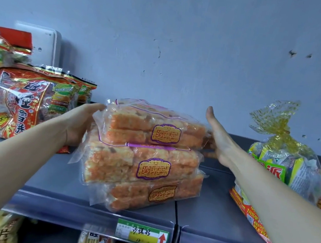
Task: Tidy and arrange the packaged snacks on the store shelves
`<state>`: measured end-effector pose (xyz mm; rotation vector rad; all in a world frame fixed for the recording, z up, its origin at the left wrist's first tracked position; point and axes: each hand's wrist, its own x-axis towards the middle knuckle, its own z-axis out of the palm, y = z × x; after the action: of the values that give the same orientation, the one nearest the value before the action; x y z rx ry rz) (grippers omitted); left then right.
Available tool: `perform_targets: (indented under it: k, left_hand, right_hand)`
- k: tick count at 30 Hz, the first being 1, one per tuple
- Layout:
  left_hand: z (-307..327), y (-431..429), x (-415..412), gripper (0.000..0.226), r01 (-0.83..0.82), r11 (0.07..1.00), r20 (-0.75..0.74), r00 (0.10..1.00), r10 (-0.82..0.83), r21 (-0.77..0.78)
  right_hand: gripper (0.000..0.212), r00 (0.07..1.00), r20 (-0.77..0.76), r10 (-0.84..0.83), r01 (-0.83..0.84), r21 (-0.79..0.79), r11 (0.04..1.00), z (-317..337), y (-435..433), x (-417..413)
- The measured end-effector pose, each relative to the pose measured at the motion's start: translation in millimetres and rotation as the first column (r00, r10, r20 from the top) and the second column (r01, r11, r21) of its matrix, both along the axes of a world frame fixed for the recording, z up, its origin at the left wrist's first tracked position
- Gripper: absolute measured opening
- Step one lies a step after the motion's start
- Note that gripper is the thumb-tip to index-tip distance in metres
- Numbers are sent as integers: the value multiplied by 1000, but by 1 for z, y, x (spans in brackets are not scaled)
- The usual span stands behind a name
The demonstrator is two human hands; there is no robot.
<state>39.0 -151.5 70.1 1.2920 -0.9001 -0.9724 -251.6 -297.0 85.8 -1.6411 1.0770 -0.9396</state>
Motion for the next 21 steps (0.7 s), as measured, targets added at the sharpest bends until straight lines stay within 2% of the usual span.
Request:
perform_targets:
  k: [2, 4, 7, 9, 11, 12, 13, 15, 16, 18, 21]
  left_hand:
    - [10, 0, -2, 38, 43, 998, 27, 999, -41, -40]
    - [21, -2, -1, 33, 39, 996, 20, 999, -38, -77]
    - [39, -12, -5, 13, -76, 968, 66, 993, 94, -240]
    - [50, -26, -12, 13, -203, 899, 106, 959, 262, -387]
    - [60, -46, -18, 15, -253, 854, 190, 909, 371, -455]
    - [63, -54, -22, 12, -248, 857, 242, 891, 385, -451]
    - [66, -60, -26, 20, -224, 882, 314, 874, 370, -415]
    - [66, -70, -30, 42, -186, 948, 495, 817, 295, -257]
    - [64, -72, -30, 43, -165, 969, 550, 800, 241, -184]
    - [57, -78, -27, 37, -80, 992, 520, 846, 121, -101]
    - [43, -91, -16, 36, -19, 997, 457, 888, 48, -68]
  right_hand:
    - [43, 999, 39, 31, -31, -3, 1000, 7, 3, 5]
    - [23, 992, 115, 50, -52, 15, 999, 10, 2, 6]
    - [30, 949, 295, 114, -124, 15, 992, 13, -3, 2]
    - [23, 915, 366, 170, -167, -39, 985, 14, -6, 2]
    - [16, 907, 388, 164, -128, -117, 985, 13, -10, 6]
    - [17, 925, 361, 121, -62, -170, 983, 11, -13, 9]
    - [16, 944, 324, 62, 16, -230, 973, 8, -16, 11]
    - [16, 955, 292, -47, 144, -322, 936, 4, -19, 13]
    - [18, 953, 294, -77, 184, -354, 917, 2, -22, 14]
    - [21, 953, 281, -117, 224, -388, 894, -3, -30, 15]
    - [22, 961, 219, -167, 247, -423, 872, -7, -41, 19]
